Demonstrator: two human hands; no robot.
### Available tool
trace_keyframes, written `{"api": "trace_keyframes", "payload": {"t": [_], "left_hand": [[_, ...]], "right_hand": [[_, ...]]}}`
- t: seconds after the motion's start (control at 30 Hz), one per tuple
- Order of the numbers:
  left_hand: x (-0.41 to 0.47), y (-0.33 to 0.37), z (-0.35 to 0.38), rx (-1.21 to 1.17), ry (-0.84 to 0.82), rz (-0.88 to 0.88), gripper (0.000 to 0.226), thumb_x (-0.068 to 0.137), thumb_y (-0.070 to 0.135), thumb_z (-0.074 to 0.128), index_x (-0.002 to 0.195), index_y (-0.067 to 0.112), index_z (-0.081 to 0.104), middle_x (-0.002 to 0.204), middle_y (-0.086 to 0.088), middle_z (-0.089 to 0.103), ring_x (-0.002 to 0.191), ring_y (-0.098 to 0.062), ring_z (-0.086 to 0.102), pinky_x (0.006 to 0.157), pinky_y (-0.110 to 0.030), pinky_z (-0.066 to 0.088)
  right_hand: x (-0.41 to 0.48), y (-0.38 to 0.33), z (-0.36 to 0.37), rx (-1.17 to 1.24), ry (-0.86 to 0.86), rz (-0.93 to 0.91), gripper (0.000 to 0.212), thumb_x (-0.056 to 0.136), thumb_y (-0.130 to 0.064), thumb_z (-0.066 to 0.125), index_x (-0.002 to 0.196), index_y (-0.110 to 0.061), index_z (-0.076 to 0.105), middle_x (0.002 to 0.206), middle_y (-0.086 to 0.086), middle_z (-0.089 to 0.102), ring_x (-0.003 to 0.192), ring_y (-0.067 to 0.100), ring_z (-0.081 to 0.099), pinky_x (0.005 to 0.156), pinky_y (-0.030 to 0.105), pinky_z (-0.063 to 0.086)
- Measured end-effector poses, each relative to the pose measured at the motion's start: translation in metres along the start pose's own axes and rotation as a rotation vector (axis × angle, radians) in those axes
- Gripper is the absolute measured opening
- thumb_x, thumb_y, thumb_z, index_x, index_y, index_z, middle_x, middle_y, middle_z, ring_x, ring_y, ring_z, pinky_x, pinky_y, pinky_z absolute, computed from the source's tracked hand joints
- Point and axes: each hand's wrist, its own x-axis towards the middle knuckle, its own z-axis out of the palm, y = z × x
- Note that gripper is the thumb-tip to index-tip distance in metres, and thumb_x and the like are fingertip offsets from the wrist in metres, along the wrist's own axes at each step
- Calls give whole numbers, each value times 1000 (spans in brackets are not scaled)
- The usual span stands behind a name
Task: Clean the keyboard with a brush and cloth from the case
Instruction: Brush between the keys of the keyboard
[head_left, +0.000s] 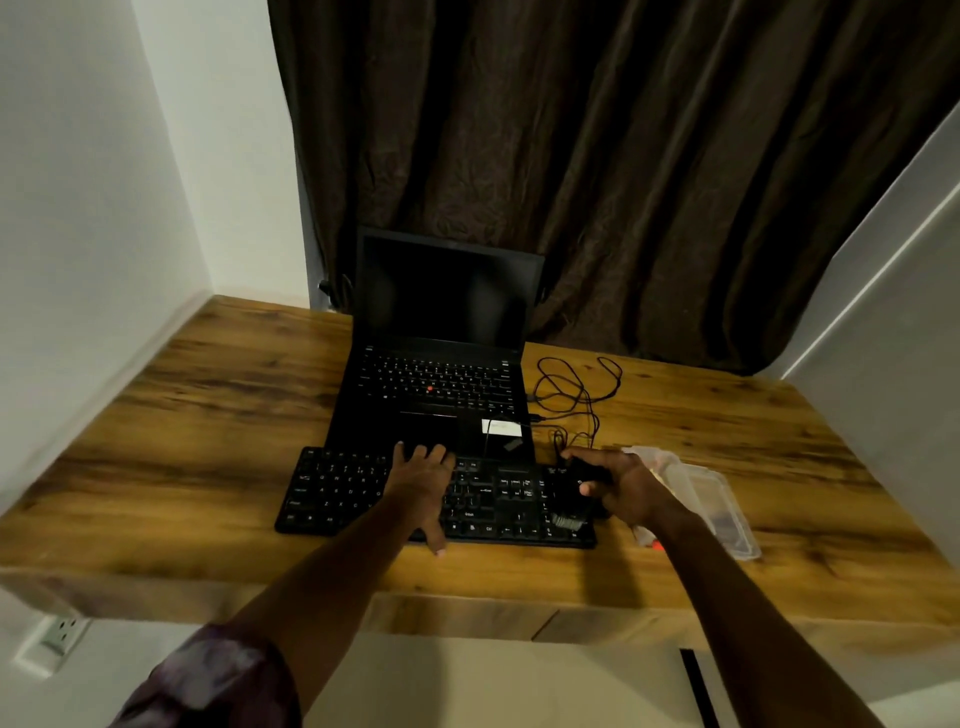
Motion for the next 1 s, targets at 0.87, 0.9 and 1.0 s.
{"api": "trace_keyframes", "payload": {"t": [0.87, 0.9, 1.0], "left_hand": [[1, 4, 0, 22, 2, -18, 140, 57, 61, 87, 159, 12, 4, 163, -11, 12, 149, -35, 15, 121, -61, 6], [1, 4, 0, 26, 0, -16, 141, 56, 61, 87, 159, 12, 4, 163, -11, 12, 149, -35, 15, 121, -61, 6], [2, 3, 1, 15, 0, -17, 142, 55, 62, 87, 159, 13, 5, 163, -10, 13, 148, -35, 16, 121, -61, 6]], "right_hand": [[10, 19, -11, 24, -19, 9, 72, 85, 5, 64, 119, -58, 58, 133, -4, 59, 125, 18, 53, 102, 38, 50], [8, 23, -13, 33, -48, 3, 73, 84, 4, 64, 117, -60, 58, 134, -6, 60, 126, 17, 54, 102, 39, 50], [1, 25, -17, 35, -109, -12, 70, 83, 6, 65, 119, -54, 60, 128, -7, 64, 121, 14, 58, 101, 39, 51]]}}
